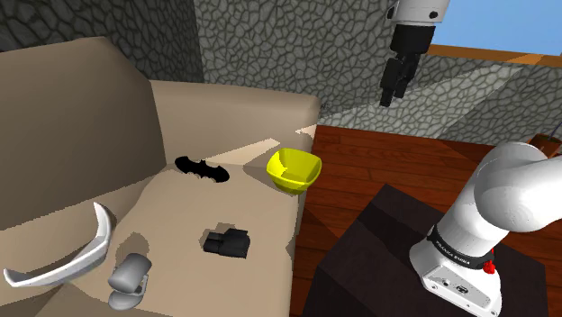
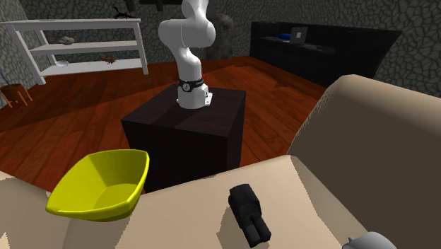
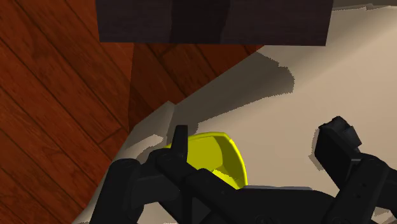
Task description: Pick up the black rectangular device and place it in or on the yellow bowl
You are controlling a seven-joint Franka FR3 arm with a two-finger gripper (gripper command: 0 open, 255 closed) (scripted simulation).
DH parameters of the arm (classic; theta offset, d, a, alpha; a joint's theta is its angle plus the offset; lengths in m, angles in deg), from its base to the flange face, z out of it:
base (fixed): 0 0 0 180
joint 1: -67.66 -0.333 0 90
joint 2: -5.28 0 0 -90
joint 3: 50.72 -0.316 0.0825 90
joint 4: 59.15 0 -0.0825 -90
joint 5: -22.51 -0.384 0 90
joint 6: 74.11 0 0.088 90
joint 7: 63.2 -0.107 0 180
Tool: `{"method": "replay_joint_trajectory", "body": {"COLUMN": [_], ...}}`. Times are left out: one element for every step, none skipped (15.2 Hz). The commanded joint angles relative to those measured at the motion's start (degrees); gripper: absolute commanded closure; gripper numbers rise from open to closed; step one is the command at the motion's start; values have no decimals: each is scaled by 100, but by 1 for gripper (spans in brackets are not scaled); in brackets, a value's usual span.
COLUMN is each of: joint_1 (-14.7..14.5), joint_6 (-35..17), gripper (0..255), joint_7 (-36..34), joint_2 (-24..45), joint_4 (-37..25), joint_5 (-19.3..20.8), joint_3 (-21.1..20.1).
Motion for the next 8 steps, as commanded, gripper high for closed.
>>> {"method": "replay_joint_trajectory", "body": {"joint_1": [0, -40, -81, -121, -162, -202, -243, -283], "joint_6": [0, -187, -375, -565, -756, -948, -1141, -1335], "gripper": [0, 0, 0, 0, 0, 0, 0, 0], "joint_7": [0, -26, -52, -77, -102, -126, -149, -173], "joint_2": [0, 80, 168, 265, 369, 482, 602, 731], "joint_4": [0, 97, 187, 270, 345, 414, 475, 528], "joint_5": [0, -46, -92, -137, -180, -223, -264, -303], "joint_3": [0, -59, -119, -180, -241, -303, -366, -428]}}
